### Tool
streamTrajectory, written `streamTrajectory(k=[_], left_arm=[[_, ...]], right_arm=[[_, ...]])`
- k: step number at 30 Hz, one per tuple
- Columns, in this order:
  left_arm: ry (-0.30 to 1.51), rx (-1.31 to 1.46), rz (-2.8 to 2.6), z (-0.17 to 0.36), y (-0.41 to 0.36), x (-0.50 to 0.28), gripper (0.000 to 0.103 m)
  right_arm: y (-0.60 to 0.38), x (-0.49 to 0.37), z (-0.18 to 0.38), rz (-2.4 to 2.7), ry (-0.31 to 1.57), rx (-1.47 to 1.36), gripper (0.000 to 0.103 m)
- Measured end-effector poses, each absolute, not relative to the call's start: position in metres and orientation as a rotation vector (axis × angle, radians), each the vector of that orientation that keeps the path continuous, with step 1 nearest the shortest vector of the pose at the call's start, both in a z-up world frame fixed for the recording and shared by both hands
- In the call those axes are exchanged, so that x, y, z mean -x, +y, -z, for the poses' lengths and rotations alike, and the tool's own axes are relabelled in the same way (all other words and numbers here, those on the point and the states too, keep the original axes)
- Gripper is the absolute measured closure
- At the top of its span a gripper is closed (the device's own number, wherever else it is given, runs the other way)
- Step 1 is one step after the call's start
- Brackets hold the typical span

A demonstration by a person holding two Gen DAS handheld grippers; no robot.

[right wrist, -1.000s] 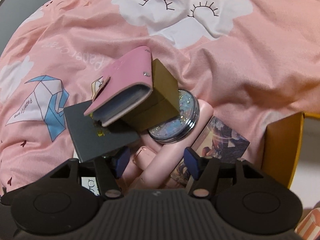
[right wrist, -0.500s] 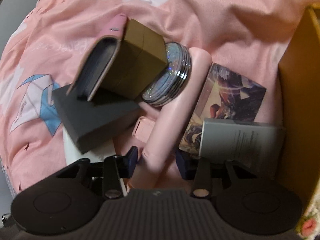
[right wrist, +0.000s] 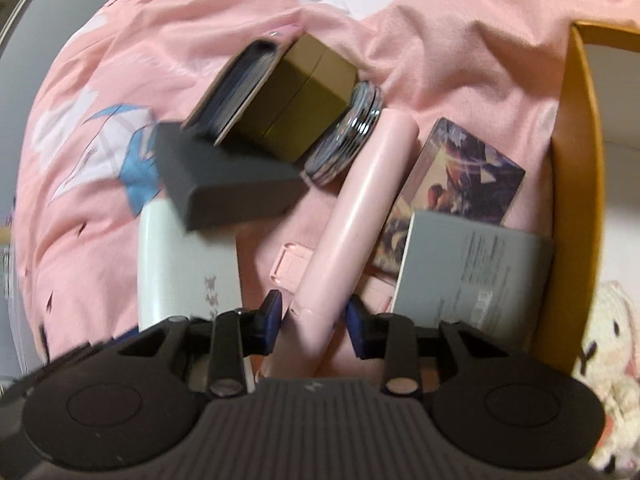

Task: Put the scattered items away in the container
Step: 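Lift the white tube with the left gripper while the right gripper grasps the pink brush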

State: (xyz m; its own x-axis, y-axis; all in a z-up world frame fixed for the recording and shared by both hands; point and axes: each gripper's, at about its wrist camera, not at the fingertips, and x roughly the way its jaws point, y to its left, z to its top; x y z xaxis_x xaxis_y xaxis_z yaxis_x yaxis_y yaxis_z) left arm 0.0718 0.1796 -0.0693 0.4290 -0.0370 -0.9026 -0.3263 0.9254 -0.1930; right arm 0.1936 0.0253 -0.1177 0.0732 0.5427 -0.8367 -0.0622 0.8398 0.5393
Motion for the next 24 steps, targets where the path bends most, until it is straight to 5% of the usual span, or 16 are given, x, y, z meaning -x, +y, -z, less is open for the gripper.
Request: streamTrajectory(k=[24], left_arm=[[0.943,0.298,-0.095,0.001,0.137,-0.031,0.07]], right_arm=[[-0.019,-0.127,0.025,-0.595,1.14,-0.365,0.078]])
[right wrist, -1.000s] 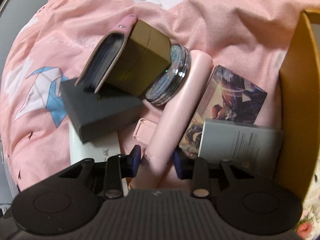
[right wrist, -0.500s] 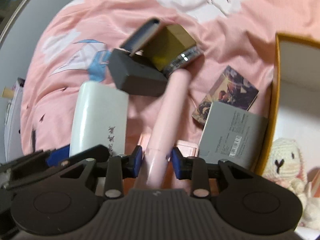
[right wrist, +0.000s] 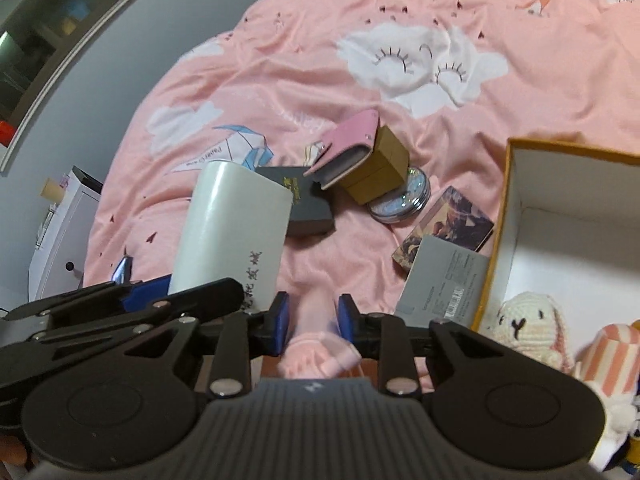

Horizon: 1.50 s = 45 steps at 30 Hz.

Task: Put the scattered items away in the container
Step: 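Lift the white tube with the left gripper while the right gripper grasps the pink brush, then carry the white tube with the left gripper while the right gripper carries the pink brush over the box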

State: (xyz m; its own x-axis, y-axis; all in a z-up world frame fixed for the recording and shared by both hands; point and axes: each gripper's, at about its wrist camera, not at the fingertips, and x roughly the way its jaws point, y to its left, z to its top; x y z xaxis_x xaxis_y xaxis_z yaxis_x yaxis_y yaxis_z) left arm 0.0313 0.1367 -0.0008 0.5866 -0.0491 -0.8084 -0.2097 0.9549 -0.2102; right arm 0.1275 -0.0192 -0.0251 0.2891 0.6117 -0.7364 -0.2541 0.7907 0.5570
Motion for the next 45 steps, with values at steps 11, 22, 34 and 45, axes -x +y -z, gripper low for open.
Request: streamTrajectory(k=[11,22,34,45], left_arm=[[1.007,0.286,-0.101,0.015,0.138,-0.024,0.07],[1.043,0.302,-0.086,0.026,0.142,-0.026,0.069],[1.148,0.389,-0.067,0.048,0.159,-0.031,0.065],[1.194,0.409,-0.04,0.061,0.161,-0.033,0.065]], right_arm=[[-0.018,-0.116,0.018,-0.56,1.132,-0.304,0.097],[-0.001,-0.109,0.046,-0.608,1.263,-0.084,0.083],[0.031,-0.127,0.074,-0.699,1.481,0.051,0.073],[0.05,-0.132,0.085,-0.774,1.604,0.239,0.069]])
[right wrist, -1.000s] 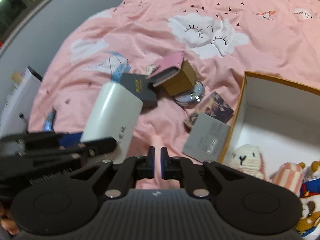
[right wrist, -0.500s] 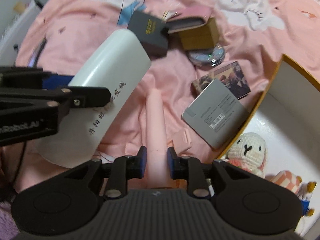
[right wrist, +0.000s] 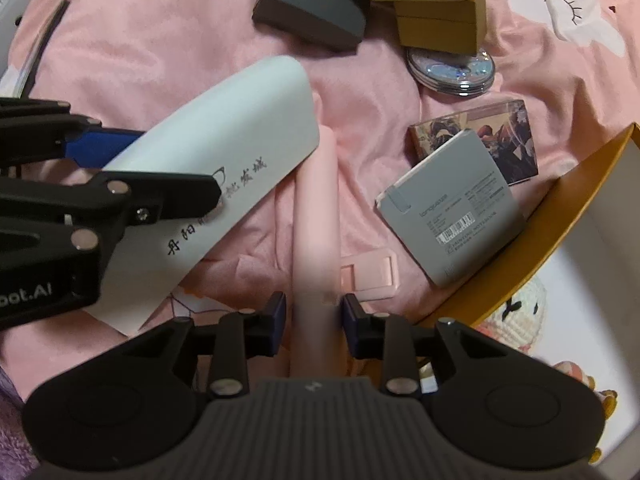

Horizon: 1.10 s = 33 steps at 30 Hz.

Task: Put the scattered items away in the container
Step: 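Carry the white tube with the left gripper while the right gripper carries the pink brush over the box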

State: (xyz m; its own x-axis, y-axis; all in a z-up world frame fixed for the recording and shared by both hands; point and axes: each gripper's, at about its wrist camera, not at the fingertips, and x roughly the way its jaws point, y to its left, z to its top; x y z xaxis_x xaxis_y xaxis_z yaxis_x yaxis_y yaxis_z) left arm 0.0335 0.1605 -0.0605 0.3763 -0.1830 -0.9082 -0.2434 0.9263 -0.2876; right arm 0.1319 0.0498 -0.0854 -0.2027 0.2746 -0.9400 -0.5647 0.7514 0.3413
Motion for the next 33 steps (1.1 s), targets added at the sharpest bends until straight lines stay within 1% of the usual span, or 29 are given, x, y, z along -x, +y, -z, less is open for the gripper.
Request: streamTrajectory(k=[1,2,4,9,14,15,18,21,24,29,33], left_arm=[[1.194,0.406,-0.042,0.061,0.16,-0.034,0.065],[1.194,0.407,-0.042,0.061,0.16,-0.033,0.065],[1.193,0.403,-0.042,0.061,0.16,-0.034,0.065],[1.189,0.392,-0.041,0.06,0.16,-0.032,0.065],[1.187,0.396,-0.04,0.06,0.159,-0.032,0.065],[1.187,0.396,-0.04,0.06,0.159,-0.032,0.065],[1.188,0.39,-0.04,0.06,0.158,-0.032,0.065],[1.186,0.395,-0.036,0.06,0.161,-0.031,0.065],[1.185,0.399,-0.034,0.061,0.162,-0.031,0.065],[1.15,0.399,-0.049,0.056,0.165,-0.03,0.066],[1.096,0.398,-0.078,0.043,0.17,-0.026,0.067]], right_arm=[[0.05,-0.133,0.085,-0.779,1.619,0.258,0.065],[0.051,-0.133,0.084,-0.777,1.63,0.283,0.063],[0.053,-0.135,0.082,-0.768,1.636,0.349,0.055],[0.07,-0.13,0.09,-0.817,1.68,0.484,0.055],[0.079,-0.126,0.094,-0.81,1.666,0.563,0.055],[0.08,-0.126,0.097,-0.805,1.67,0.578,0.057],[0.083,-0.123,0.104,-0.808,1.693,0.622,0.059],[0.08,-0.125,0.116,-0.798,1.741,0.578,0.065],[0.075,-0.123,0.122,-0.795,1.729,0.539,0.073],[0.064,-0.114,0.106,-0.799,1.625,0.497,0.073],[0.051,-0.114,0.085,-0.786,1.567,0.389,0.073]])
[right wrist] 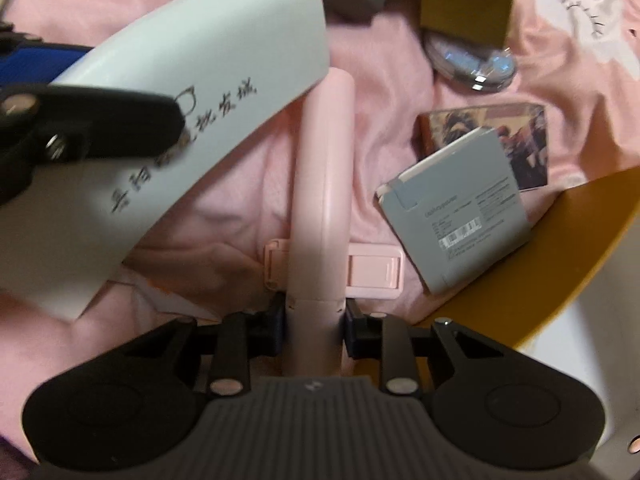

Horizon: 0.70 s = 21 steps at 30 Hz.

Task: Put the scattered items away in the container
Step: 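Carry the white tube with the left gripper while the right gripper carries the pink brush over the box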

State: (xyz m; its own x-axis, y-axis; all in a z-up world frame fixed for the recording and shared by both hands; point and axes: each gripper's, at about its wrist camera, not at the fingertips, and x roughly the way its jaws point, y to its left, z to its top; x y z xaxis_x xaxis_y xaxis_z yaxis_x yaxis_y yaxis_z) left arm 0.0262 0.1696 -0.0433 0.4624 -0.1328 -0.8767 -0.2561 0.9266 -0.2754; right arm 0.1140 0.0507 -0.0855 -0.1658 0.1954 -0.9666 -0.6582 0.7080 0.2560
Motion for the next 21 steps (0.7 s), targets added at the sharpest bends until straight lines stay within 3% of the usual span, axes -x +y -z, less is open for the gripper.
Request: streamTrajectory(k=[14,21], left_arm=[[0.94,0.365,-0.08,-0.005,0.156,-0.015,0.071],[0.934,0.33,0.009,-0.013,0.126,-0.016,0.072]], right_arm=[[-0.008,-0.104,-0.003,-0.692,1.263,0.045,0.073],[-0.047,-0.095,-0.018,-0.6,1.153,-0.05,0.073]])
